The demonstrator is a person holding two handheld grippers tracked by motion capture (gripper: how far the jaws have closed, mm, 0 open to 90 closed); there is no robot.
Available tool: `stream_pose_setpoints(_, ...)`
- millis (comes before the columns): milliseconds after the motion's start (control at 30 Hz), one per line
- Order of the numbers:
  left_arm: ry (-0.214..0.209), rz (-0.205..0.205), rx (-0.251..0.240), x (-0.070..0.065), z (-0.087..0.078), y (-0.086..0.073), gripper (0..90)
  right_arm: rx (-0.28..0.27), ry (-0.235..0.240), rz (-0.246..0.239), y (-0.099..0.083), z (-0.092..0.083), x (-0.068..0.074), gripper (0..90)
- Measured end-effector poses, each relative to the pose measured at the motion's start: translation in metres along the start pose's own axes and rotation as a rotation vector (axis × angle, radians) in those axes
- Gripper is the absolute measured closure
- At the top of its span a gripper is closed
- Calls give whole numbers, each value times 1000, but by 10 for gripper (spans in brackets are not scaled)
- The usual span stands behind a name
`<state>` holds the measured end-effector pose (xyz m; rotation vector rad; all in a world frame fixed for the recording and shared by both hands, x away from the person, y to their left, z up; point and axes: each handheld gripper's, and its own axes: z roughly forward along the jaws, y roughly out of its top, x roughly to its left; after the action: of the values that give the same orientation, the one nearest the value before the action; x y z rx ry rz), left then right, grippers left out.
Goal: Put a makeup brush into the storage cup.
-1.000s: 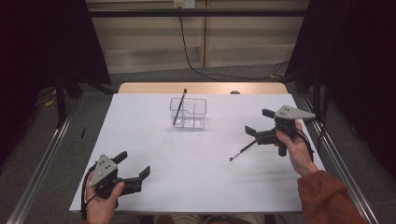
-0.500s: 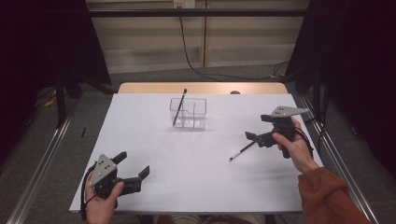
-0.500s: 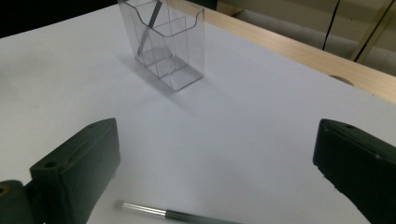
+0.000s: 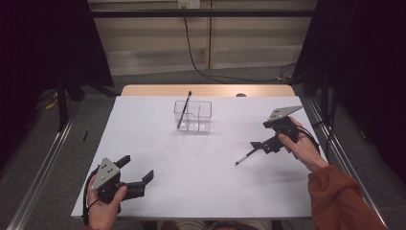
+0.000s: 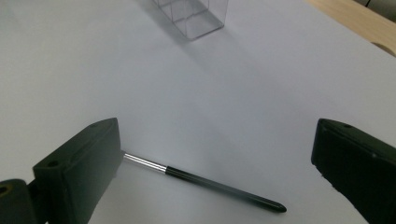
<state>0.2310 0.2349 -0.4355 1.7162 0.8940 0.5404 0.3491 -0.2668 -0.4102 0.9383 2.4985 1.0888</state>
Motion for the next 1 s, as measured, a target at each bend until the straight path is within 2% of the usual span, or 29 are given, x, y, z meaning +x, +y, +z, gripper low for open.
stream_pose_setpoints(133, -13, -3, 10, -1, 0, 0, 41, 92, 47, -12, 0, 1, -4, 18)
stream_pose_setpoints(367, -6, -4, 5, 1, 1, -1, 41, 277, 80, -47, 2, 4, -9, 26)
stream_pose_setpoints(467, -2, 2, 8, 2, 1, -1, 41, 337, 90, -84, 1, 9, -11, 28)
stream_pose_setpoints(567, 5, 4, -2, 2, 0, 0, 41, 374, 98, -120, 1, 13, -10, 34)
stream_pose_setpoints(700, 1, 6, 1, 3, 2, 0, 41, 404, 134, -150, 1, 21, -11, 34)
stream_pose_setpoints(900, 4, 3, 4, 3, 2, -1, 41, 451, 159, -166, 3, 30, -10, 43)
stream_pose_setpoints(1000, 5, 7, 3, 3, 2, 0, 41, 478, 155, -192, 5, 35, -10, 50)
